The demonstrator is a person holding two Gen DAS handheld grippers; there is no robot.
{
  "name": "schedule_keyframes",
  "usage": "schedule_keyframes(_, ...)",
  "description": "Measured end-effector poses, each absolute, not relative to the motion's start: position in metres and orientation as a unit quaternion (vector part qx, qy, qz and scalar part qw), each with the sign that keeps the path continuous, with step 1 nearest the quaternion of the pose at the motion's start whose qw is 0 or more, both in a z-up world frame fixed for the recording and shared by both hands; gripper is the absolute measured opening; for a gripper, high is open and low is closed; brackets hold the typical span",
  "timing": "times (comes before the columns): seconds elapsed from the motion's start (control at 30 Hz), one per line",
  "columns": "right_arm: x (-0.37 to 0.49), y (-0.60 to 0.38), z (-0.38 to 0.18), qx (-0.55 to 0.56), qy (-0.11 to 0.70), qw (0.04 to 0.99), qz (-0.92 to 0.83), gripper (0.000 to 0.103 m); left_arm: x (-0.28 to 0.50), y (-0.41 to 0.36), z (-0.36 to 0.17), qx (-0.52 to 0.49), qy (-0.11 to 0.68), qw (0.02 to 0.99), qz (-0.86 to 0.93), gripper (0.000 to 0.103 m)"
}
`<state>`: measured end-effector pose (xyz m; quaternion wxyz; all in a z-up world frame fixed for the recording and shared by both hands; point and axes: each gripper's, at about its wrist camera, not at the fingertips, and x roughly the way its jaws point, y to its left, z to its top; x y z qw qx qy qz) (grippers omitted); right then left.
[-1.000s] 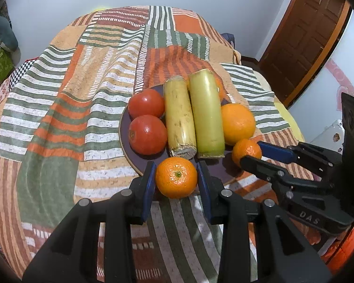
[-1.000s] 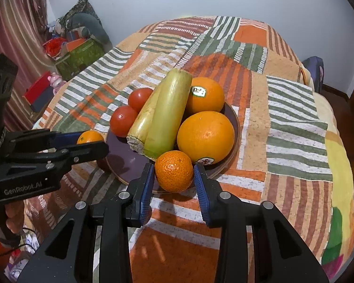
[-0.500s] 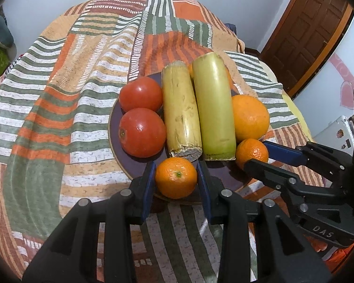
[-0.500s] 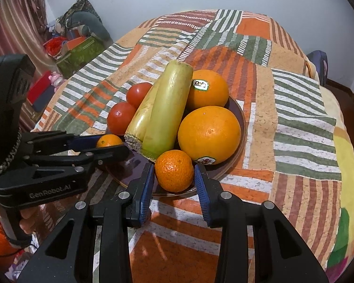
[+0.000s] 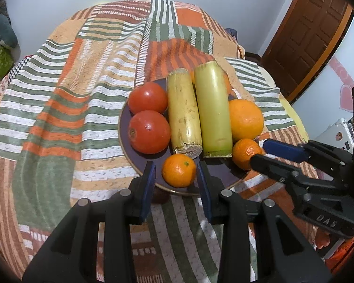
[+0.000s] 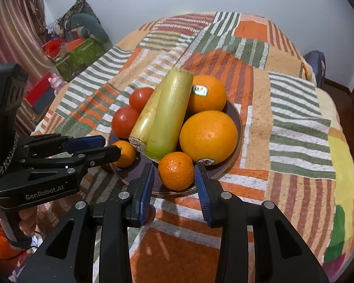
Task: Organize fruits
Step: 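Place the mandarin on the plate with the right tool while the left tool places its mandarin, then grasp a dark red plum with the right tool while the left tool grasps another plum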
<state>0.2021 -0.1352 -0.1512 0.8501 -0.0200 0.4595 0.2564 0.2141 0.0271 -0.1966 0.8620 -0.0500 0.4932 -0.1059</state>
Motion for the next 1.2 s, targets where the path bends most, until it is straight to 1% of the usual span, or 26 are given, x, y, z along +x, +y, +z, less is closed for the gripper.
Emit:
schedule_keyframes(0.27, 0.185, -0.146, -0.116, -0.023, 0.428, 0.867, 0.254, 0.033, 0.188, 0.036, -0.173, -0.048, 0.472, 0.875, -0.096, 0.035)
schedule_keyframes(0.47, 0.171, -0.151, -0.102, -0.029, 0.414, 0.874, 0.253, 0.033, 0.169, 0.041, -0.158, -0.044, 0.46, 0.883, -0.084, 0.035)
schedule_keyframes(0.57, 0.166, -0.155, -0.098, -0.04, 0.412, 0.875, 0.251, 0.033, 0.16, 0.044, -0.153, -0.043, 0.454, 0.886, -0.078, 0.037)
schedule_keyframes(0.67, 0.16, -0.158, -0.097, -0.05, 0.411, 0.875, 0.25, 0.033, 0.152, 0.046, -0.151, -0.041, 0.451, 0.888, -0.071, 0.042)
schedule_keyframes(0.77, 0.157, -0.159, -0.101, -0.052, 0.417, 0.871, 0.254, 0.033, 0.145, 0.047, -0.154, -0.037, 0.455, 0.887, -0.066, 0.045)
schedule_keyframes(1.2, 0.164, -0.123, -0.153, -0.059, 0.474, 0.831, 0.285, 0.033, 0.146, 0.054, -0.192, -0.052, 0.5, 0.862, -0.066, 0.046)
